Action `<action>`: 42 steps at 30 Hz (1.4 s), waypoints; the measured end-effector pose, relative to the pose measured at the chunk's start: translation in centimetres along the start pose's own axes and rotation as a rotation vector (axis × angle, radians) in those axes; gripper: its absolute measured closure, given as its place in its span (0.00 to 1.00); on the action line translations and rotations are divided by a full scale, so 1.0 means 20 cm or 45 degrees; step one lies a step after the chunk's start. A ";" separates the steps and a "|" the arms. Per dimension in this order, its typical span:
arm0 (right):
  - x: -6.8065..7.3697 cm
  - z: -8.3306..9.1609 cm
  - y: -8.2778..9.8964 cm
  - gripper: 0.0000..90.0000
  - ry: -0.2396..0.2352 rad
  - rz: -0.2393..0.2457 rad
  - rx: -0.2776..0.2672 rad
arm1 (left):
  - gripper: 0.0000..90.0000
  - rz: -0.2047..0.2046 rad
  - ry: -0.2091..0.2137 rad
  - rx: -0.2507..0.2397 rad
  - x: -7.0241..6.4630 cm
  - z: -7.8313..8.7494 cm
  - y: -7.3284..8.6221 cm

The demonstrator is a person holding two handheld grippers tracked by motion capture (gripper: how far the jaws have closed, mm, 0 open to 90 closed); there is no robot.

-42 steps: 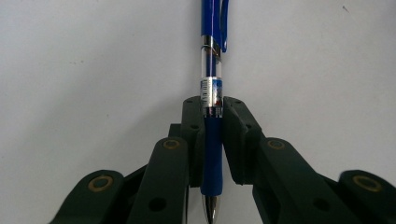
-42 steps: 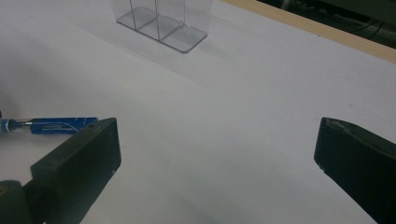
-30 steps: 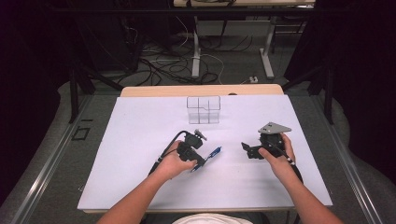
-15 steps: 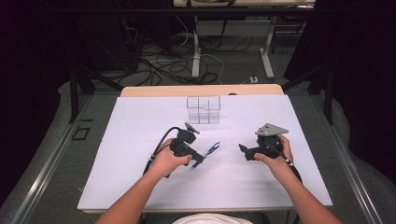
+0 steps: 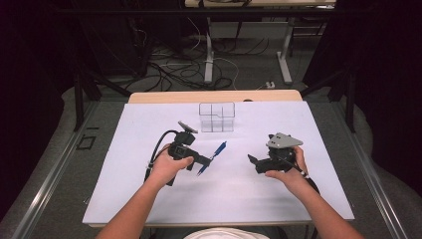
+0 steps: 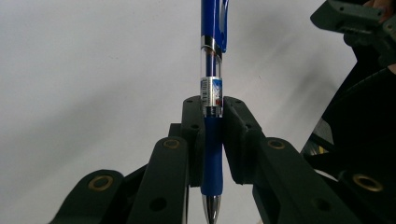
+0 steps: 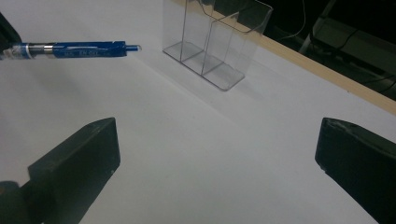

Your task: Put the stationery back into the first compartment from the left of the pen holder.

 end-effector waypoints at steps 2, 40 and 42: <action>0.02 0.00 -0.01 0.00 -0.003 0.049 0.005 | 0.88 0.007 0.006 -0.001 0.01 0.01 0.00; 0.34 -0.14 -0.22 0.41 -0.066 0.995 0.121 | 0.88 0.079 0.021 0.008 0.04 0.08 0.01; 0.35 -0.15 -0.23 0.44 -0.052 1.024 0.089 | 0.88 0.080 0.020 0.012 0.04 0.08 0.01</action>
Point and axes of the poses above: each handheld gripper's, and its own axes: z roughly backward along the jaws, y roughly out of its underside, x roughly to its left, the point moved 6 cm from there along -z, roughly forward along the jaws, and after that the axes turned 7 degrees about -y, right-handed, at the moved point
